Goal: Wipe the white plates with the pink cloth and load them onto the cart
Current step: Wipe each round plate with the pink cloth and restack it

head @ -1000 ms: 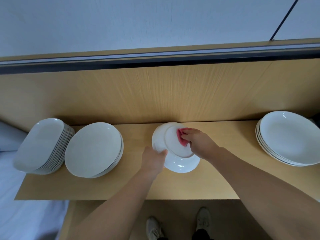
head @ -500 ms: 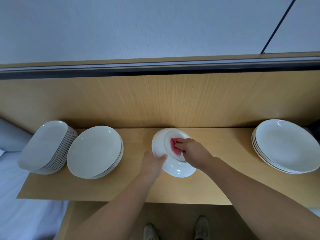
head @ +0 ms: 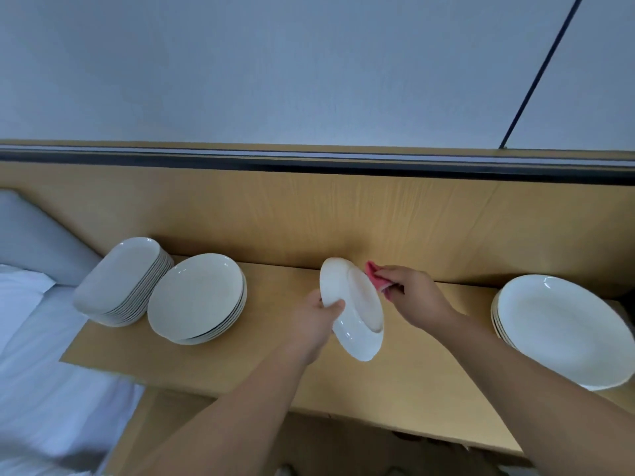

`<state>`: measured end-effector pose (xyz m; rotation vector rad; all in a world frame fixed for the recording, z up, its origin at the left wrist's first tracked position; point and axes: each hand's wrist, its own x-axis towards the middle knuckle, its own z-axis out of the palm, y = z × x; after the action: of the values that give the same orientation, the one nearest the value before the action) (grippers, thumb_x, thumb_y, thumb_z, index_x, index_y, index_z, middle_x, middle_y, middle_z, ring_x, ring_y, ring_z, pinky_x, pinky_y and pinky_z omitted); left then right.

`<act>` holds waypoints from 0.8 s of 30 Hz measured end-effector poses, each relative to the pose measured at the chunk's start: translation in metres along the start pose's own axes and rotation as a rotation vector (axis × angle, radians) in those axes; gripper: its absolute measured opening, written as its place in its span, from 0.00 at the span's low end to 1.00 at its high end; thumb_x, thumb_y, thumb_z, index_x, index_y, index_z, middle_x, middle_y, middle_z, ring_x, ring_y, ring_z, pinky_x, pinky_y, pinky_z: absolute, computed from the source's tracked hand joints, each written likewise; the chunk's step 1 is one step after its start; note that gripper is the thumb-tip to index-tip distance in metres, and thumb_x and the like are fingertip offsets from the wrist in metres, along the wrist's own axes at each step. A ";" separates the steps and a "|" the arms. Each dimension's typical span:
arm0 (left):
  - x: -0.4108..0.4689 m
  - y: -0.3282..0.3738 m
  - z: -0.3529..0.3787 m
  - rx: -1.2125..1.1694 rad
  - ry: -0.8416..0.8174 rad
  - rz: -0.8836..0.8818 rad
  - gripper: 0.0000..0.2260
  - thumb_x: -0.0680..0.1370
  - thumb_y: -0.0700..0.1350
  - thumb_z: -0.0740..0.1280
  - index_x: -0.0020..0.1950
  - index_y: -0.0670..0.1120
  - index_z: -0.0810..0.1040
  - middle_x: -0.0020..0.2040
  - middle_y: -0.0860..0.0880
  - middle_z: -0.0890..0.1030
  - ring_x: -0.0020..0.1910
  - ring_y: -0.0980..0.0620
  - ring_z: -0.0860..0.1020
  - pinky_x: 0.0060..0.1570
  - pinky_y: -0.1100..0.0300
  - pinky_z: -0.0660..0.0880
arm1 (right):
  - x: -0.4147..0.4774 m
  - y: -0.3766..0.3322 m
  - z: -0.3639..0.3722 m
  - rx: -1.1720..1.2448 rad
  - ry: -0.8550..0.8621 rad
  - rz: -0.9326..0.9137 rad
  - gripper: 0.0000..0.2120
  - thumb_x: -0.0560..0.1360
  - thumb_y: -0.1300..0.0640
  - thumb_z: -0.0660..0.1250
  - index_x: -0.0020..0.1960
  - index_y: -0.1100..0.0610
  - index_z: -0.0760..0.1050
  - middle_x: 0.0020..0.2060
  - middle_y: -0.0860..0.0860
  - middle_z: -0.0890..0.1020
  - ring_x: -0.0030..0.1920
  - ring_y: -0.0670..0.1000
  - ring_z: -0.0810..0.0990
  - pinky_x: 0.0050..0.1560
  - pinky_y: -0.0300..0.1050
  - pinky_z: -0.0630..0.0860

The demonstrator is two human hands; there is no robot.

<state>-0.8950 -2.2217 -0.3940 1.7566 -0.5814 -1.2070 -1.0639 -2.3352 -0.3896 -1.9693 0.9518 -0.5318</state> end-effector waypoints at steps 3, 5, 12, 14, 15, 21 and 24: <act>-0.012 0.017 0.004 0.231 0.026 0.131 0.08 0.76 0.46 0.66 0.54 0.51 0.78 0.49 0.51 0.83 0.50 0.48 0.81 0.49 0.48 0.79 | -0.002 -0.005 -0.011 0.086 0.020 0.017 0.15 0.78 0.71 0.59 0.55 0.61 0.82 0.53 0.38 0.81 0.51 0.29 0.76 0.57 0.34 0.73; -0.022 0.030 0.001 0.373 0.035 0.213 0.08 0.76 0.47 0.66 0.54 0.52 0.78 0.48 0.53 0.82 0.48 0.52 0.80 0.45 0.53 0.77 | -0.001 -0.011 -0.017 0.146 0.037 0.026 0.15 0.78 0.70 0.59 0.56 0.60 0.82 0.45 0.38 0.81 0.38 0.35 0.75 0.45 0.31 0.71; -0.043 0.044 -0.033 0.783 0.248 0.405 0.10 0.78 0.46 0.64 0.59 0.50 0.77 0.49 0.52 0.80 0.48 0.51 0.77 0.48 0.54 0.75 | 0.010 -0.029 -0.011 0.244 0.039 0.045 0.20 0.78 0.68 0.60 0.60 0.49 0.81 0.44 0.39 0.83 0.35 0.41 0.75 0.39 0.32 0.73; -0.047 0.041 -0.046 0.877 0.303 0.423 0.08 0.79 0.47 0.63 0.57 0.49 0.76 0.46 0.50 0.80 0.46 0.49 0.77 0.46 0.53 0.75 | 0.012 -0.034 -0.007 0.271 0.010 0.038 0.20 0.78 0.67 0.60 0.59 0.47 0.81 0.52 0.43 0.84 0.37 0.44 0.76 0.44 0.40 0.76; -0.049 0.039 -0.054 0.927 0.322 0.429 0.07 0.79 0.47 0.63 0.56 0.48 0.76 0.45 0.50 0.80 0.45 0.48 0.77 0.46 0.52 0.75 | 0.013 -0.037 -0.004 0.277 0.000 0.035 0.20 0.79 0.67 0.60 0.58 0.46 0.81 0.53 0.43 0.84 0.38 0.44 0.76 0.45 0.42 0.76; -0.057 0.021 -0.100 1.132 0.379 0.437 0.11 0.81 0.46 0.59 0.61 0.51 0.76 0.48 0.50 0.81 0.48 0.47 0.78 0.47 0.55 0.74 | 0.018 -0.064 0.016 0.254 -0.022 0.022 0.21 0.79 0.67 0.61 0.57 0.42 0.79 0.51 0.38 0.82 0.45 0.45 0.79 0.48 0.40 0.77; -0.053 0.010 -0.126 1.180 0.376 0.396 0.06 0.80 0.43 0.58 0.50 0.50 0.74 0.39 0.52 0.75 0.42 0.48 0.76 0.39 0.56 0.69 | 0.020 -0.077 0.032 0.244 -0.030 0.006 0.24 0.78 0.69 0.60 0.54 0.39 0.79 0.53 0.45 0.84 0.44 0.56 0.80 0.50 0.44 0.78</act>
<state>-0.8018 -2.1337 -0.3448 2.5274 -1.5011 -0.1549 -0.9981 -2.3091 -0.3420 -1.7507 0.8322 -0.5842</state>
